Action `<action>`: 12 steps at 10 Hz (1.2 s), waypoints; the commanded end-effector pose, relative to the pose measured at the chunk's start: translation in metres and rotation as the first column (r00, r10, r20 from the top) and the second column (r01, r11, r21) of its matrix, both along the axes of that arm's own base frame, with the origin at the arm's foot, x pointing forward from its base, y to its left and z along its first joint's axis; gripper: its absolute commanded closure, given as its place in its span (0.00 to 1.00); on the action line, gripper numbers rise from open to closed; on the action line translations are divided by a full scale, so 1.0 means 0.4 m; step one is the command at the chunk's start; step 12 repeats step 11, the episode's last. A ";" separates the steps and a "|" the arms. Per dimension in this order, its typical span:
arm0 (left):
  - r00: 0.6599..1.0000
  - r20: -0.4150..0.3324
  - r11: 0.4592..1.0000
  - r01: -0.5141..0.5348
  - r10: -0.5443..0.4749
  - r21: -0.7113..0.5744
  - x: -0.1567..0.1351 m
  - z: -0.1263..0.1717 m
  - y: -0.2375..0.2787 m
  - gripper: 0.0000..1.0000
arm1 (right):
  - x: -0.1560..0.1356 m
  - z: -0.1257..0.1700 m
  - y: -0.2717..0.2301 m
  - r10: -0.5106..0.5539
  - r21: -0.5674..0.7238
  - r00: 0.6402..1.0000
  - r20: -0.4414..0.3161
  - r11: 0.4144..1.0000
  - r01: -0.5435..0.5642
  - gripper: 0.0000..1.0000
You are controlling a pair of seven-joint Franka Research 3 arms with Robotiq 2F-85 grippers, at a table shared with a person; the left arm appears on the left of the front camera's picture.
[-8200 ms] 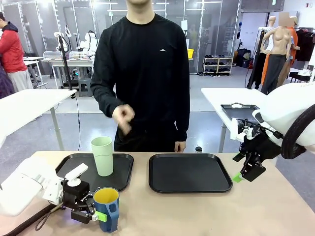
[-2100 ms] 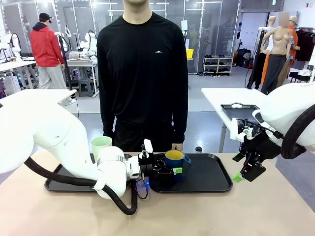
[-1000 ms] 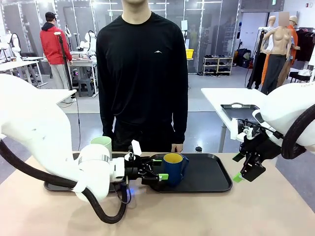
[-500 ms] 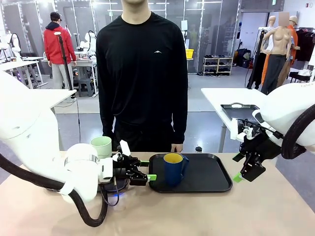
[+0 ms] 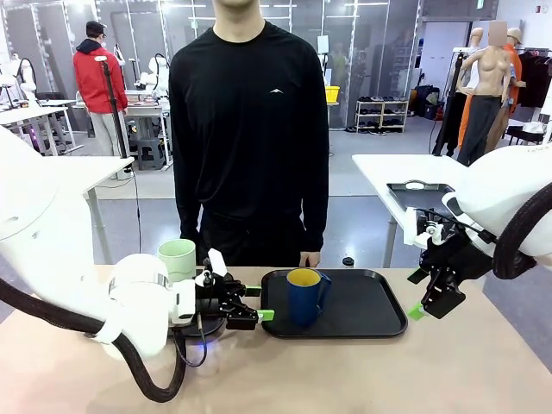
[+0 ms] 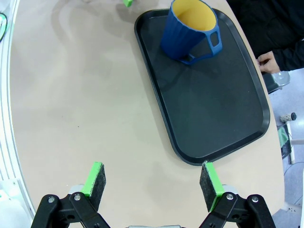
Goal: Sort and store the cups by type.
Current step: Pick up the Handle plastic cup and place it into the empty Flat Tray.
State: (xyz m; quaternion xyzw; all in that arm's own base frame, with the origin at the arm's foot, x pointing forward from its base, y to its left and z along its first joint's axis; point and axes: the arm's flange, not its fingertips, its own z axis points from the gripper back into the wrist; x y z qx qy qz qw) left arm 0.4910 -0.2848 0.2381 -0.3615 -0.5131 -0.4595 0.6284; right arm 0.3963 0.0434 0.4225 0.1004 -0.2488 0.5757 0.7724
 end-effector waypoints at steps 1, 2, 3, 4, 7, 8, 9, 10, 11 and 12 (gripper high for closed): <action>1.000 0.030 1.000 0.002 -0.002 0.015 0.003 -0.005 -0.003 0.00 | -0.004 -0.002 0.007 -0.024 -0.013 1.000 -0.004 1.000 0.024 0.00; 1.000 0.030 1.000 0.002 -0.002 0.015 0.003 -0.005 -0.003 0.00 | -0.004 -0.002 0.007 -0.024 -0.013 1.000 -0.004 1.000 0.024 0.00; 1.000 0.030 1.000 0.002 -0.002 0.015 0.003 -0.005 -0.003 0.00 | -0.004 -0.002 0.007 -0.024 -0.013 1.000 -0.004 1.000 0.024 0.00; 1.000 0.030 1.000 0.002 -0.002 0.015 0.003 -0.005 -0.003 0.00 | -0.004 -0.002 0.007 -0.024 -0.013 1.000 -0.004 1.000 0.024 0.00; 1.000 0.030 1.000 0.002 -0.002 0.015 0.003 -0.005 -0.003 0.00 | -0.004 -0.002 0.007 -0.024 -0.013 1.000 -0.004 1.000 0.024 0.00; 1.000 0.030 1.000 0.002 -0.002 0.015 0.003 -0.005 -0.003 0.00 | -0.004 -0.002 0.007 -0.024 -0.013 1.000 -0.004 1.000 0.024 0.00; 1.000 0.030 1.000 0.002 -0.002 0.015 0.003 -0.005 -0.003 0.00 | -0.004 -0.002 0.007 -0.024 -0.013 1.000 -0.004 1.000 0.024 0.00; 1.000 0.030 1.000 0.002 -0.002 0.015 0.003 -0.005 -0.003 0.00 | -0.004 -0.002 0.007 -0.024 -0.013 1.000 -0.004 1.000 0.024 0.00; 1.000 0.030 1.000 0.002 -0.002 0.015 0.003 -0.005 -0.003 0.00 | -0.004 -0.002 0.007 -0.024 -0.013 1.000 -0.004 1.000 0.024 0.00; 1.000 0.030 1.000 0.002 -0.002 0.015 0.003 -0.005 -0.003 0.00 | -0.004 -0.002 0.007 -0.024 -0.013 1.000 -0.004 1.000 0.024 0.00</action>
